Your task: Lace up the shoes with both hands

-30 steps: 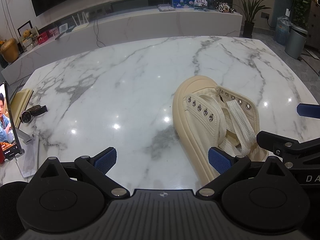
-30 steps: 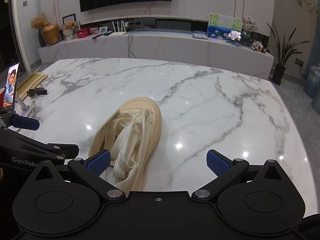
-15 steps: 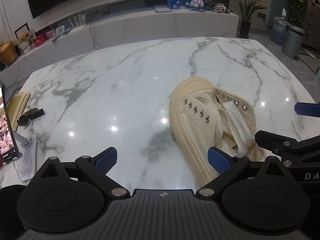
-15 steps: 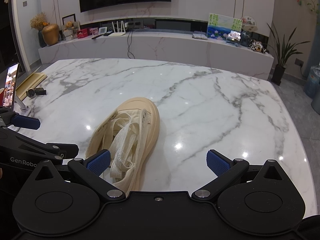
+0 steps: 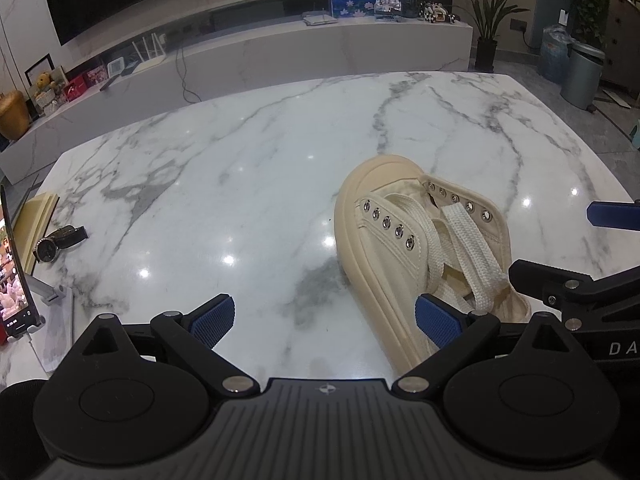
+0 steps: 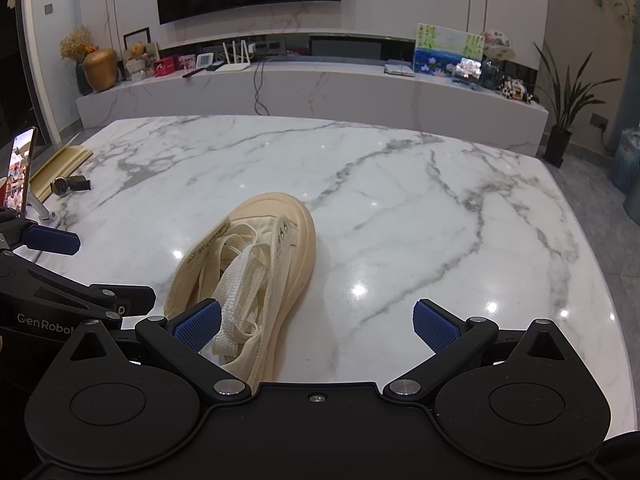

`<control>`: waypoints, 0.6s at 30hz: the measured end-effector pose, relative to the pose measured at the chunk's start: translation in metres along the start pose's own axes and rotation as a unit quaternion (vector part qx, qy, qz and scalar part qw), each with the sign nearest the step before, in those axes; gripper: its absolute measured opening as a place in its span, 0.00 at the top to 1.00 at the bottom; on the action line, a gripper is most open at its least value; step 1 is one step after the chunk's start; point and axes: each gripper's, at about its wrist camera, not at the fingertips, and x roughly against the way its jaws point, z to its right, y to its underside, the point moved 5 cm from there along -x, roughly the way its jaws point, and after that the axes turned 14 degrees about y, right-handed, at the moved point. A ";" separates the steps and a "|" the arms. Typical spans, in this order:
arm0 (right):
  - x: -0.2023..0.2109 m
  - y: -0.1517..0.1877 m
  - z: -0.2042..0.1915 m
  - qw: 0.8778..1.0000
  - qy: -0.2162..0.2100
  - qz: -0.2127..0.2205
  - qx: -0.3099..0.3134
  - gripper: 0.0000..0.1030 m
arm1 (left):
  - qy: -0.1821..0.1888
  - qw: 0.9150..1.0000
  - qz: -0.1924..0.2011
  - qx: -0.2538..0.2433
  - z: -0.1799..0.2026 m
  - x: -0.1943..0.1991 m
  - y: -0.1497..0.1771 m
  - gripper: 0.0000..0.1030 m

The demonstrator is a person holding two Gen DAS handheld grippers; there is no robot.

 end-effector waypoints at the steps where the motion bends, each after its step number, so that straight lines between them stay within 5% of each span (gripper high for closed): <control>1: -0.001 0.000 0.000 1.000 0.000 -0.001 0.000 0.01 | 0.000 1.000 0.000 0.000 0.000 0.000 0.000 0.05; 18: -0.008 -0.004 0.007 1.000 -0.010 0.007 0.021 0.07 | 0.024 0.999 -0.007 -0.020 0.006 -0.009 -0.012 0.06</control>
